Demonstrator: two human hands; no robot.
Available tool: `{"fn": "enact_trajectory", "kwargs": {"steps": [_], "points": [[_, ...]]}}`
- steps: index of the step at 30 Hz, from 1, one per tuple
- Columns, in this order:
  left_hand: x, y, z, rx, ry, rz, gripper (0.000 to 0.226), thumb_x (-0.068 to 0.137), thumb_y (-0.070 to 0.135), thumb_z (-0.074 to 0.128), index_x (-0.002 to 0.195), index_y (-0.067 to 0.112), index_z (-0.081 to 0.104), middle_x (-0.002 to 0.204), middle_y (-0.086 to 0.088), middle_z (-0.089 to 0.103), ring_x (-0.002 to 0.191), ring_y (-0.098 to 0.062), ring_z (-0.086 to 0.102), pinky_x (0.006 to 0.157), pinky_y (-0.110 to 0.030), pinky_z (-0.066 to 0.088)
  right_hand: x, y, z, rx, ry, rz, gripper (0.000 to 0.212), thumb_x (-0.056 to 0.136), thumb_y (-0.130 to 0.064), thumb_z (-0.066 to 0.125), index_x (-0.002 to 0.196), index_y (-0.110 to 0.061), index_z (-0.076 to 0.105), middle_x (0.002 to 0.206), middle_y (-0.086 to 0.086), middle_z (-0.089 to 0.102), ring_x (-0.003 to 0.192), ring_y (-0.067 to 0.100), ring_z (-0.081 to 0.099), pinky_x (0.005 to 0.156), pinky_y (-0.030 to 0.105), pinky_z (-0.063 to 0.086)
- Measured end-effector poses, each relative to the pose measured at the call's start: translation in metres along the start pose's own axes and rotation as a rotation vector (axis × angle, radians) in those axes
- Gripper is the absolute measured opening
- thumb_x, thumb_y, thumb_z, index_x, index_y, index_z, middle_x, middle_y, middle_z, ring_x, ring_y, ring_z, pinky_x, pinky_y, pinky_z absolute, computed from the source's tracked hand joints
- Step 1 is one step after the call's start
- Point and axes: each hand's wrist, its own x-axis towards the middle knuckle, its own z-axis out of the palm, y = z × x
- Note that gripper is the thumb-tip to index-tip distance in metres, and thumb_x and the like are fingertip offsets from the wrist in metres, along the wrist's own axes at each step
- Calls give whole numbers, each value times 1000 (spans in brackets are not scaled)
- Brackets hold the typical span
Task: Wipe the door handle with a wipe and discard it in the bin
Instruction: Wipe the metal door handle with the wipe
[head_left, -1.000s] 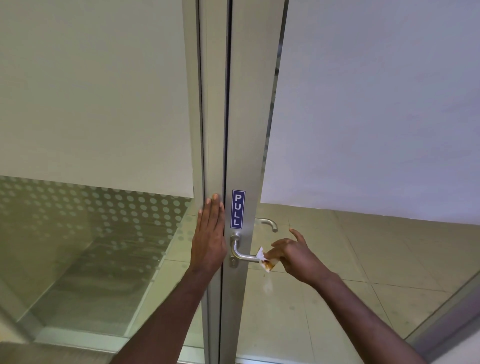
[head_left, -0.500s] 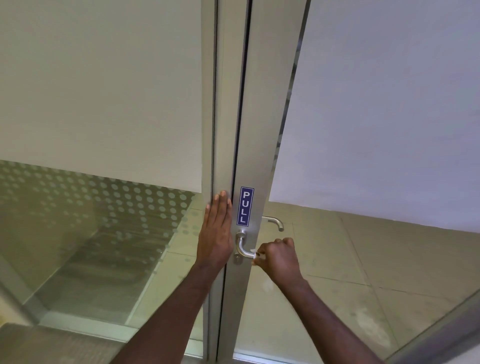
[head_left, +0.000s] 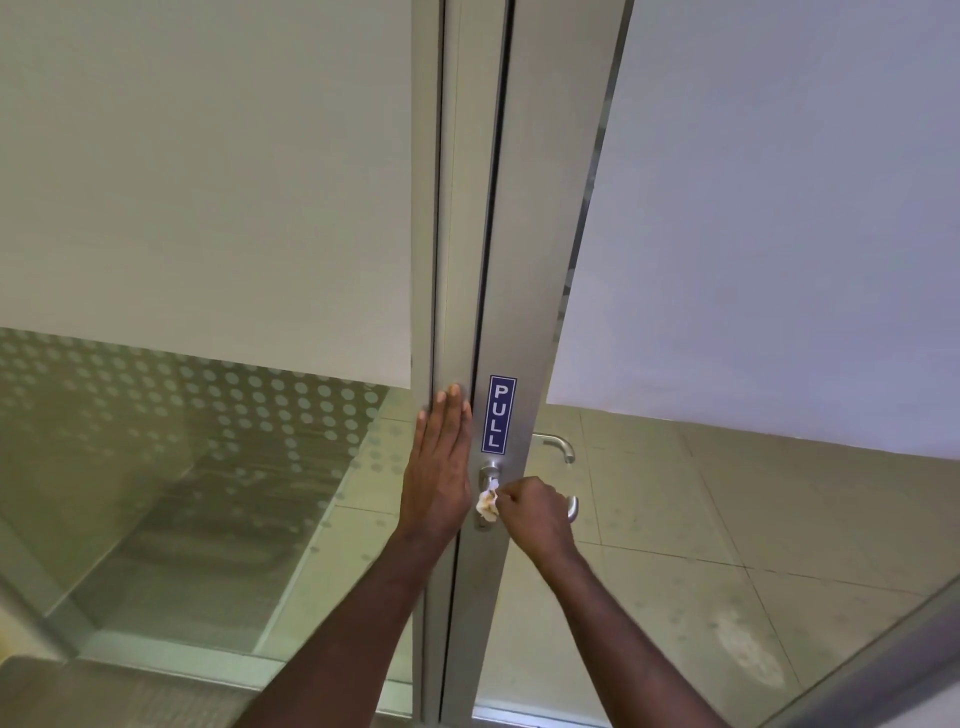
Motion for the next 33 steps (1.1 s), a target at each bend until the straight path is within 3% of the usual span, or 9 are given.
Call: {"fn": "enact_trajectory", "kwargs": {"steps": [4,6,8,12,15,18,22,28,33], "points": [[1,-1,-1,16,-32,-12,84,103,41,-16,154,-6,31,165,-23,25,153,-42,23,120,-60,31,7,-5,-7,93,-24,45,16,84,-23,64,85,-24,80,85,1,74,83,23,67,59,24,35],[1,-2,-1,34,-51,-9,83,102,38,-17,154,-5,30,166,-23,24,153,-41,23,119,-60,33,6,-8,0,114,41,67,14,83,-27,66,82,-21,79,81,5,73,81,27,68,60,28,37],[1,-2,-2,38,-61,-9,82,102,36,-17,155,-5,29,166,-23,23,153,-41,22,118,-61,34,5,-12,10,90,117,73,20,83,-31,64,76,-15,75,77,9,72,78,31,67,65,31,42],[1,-2,-6,42,-78,-1,85,102,44,-15,154,-5,30,165,-24,24,153,-42,22,121,-61,29,5,-18,30,-181,200,19,30,87,-44,59,79,-17,69,81,8,74,80,29,68,89,39,40],[1,-2,-9,23,-91,3,81,103,43,-11,154,-5,30,165,-24,24,153,-42,22,121,-60,27,8,-19,43,-307,168,27,29,91,-46,54,86,-21,68,84,4,75,80,26,69,90,40,35],[1,-8,-8,81,-118,17,70,102,38,8,156,-4,26,167,-22,18,155,-39,17,121,-60,29,13,-21,47,-375,178,20,34,92,-51,53,85,-21,68,83,4,76,79,24,70,87,40,33],[0,-14,-4,202,-174,28,87,95,57,17,160,0,10,170,-19,0,158,-33,-2,129,-50,9,14,-19,45,-396,212,-19,47,91,-61,46,82,-21,68,81,5,75,79,26,69,87,41,33],[0,-6,-9,105,-96,21,75,88,29,21,155,-4,28,166,-23,21,153,-41,21,119,-60,32,13,-16,27,-446,246,-28,43,86,-56,51,98,-17,65,93,5,69,92,27,59,87,43,35],[0,-8,-9,104,-87,40,71,93,30,20,155,-4,28,166,-23,21,154,-40,20,120,-60,31,15,-20,29,-442,268,-60,29,91,-42,49,98,-17,64,95,5,68,92,26,57,86,42,37]]}}
